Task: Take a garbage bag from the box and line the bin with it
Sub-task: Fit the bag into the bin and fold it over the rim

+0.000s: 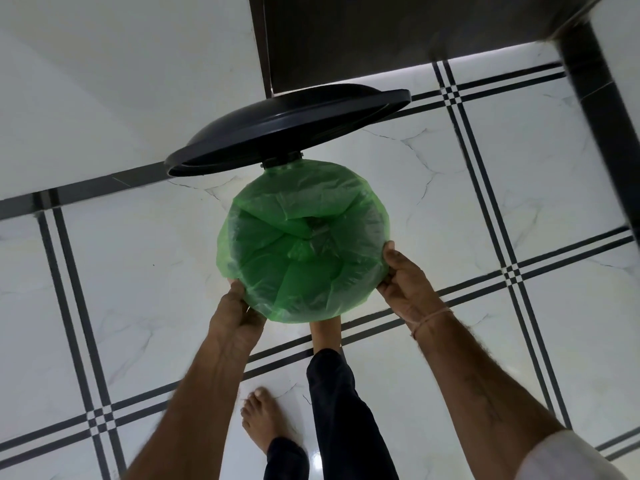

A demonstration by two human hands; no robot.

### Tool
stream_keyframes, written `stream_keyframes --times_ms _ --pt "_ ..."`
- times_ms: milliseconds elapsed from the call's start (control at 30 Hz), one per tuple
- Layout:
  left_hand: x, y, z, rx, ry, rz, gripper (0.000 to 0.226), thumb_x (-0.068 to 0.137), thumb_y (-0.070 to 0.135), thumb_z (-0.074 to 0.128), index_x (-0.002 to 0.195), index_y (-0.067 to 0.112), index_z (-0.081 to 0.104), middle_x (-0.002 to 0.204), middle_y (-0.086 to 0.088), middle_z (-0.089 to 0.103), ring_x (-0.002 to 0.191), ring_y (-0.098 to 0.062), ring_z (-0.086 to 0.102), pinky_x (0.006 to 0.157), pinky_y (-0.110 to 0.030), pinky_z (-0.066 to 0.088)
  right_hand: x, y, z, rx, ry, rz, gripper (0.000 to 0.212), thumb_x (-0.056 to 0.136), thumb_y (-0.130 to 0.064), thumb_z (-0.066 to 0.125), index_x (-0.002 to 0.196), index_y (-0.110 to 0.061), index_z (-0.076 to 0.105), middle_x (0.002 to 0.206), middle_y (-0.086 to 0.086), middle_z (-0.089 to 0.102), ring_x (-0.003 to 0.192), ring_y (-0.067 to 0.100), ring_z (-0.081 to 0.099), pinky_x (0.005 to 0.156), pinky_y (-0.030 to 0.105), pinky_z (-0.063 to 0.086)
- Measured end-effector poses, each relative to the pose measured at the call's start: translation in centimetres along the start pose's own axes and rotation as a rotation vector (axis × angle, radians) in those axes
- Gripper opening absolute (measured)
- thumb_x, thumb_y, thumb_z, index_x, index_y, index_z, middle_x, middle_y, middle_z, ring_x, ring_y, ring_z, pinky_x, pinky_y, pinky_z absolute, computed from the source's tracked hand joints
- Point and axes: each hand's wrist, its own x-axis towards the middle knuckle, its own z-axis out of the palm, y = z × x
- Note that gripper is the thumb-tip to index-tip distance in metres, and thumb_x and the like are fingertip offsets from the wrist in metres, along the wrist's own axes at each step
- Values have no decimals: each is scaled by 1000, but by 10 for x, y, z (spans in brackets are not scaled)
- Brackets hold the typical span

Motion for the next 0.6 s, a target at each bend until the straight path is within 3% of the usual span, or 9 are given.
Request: stream_keyframes --times_ms 100,233,333,433,500,533,600 --pt "2 4 -1 41 -12 30 28 105 26 56 119 4 65 92 -12 78 93 -25 72 69 -48 63 1 1 0 20 -6 23 30 91 -29 65 110 -6 70 101 11 79 92 21 78 75 34 65" --pt "-5 4 -6 79 -28 49 24 105 27 55 113 6 65 104 -12 71 92 -25 70 73 -42 65 -2 2 -4 7 24 38 32 91 -32 66 111 -7 70 102 11 77 97 24 74 76 37 65" --pt "-10 8 -3 121 -1 47 19 102 21 61 114 6 63 100 -12 68 88 -25 69 71 -39 65 -7 -1 -1 -52 69 43 23 99 -31 62 109 -12 70 102 8 76 96 22 71 79 39 63" --pt "-11 10 -1 121 11 68 32 97 9 62 128 2 62 109 -14 67 100 -29 67 91 -46 61 -9 -3 4 -42 115 39 20 102 -28 59 106 -11 69 105 11 71 95 24 68 83 41 58" --pt "-12 8 -1 115 14 78 31 96 7 60 126 0 63 106 -15 67 99 -30 65 102 -49 55 -10 -5 8 -27 142 40 18 103 -26 58 101 -11 68 104 11 69 94 25 66 86 42 57" --pt "-13 5 -1 118 15 98 26 96 7 59 121 1 64 100 -14 68 93 -29 65 101 -47 55 -10 -6 9 -36 150 43 19 104 -25 57 99 -11 68 102 11 69 94 24 66 87 43 57" --pt "-16 -1 -2 212 42 212 16 95 7 57 106 6 68 92 -9 69 82 -24 65 85 -39 58 -9 -5 10 -42 157 48 20 104 -26 56 98 -11 68 101 10 70 93 24 66 87 41 58"
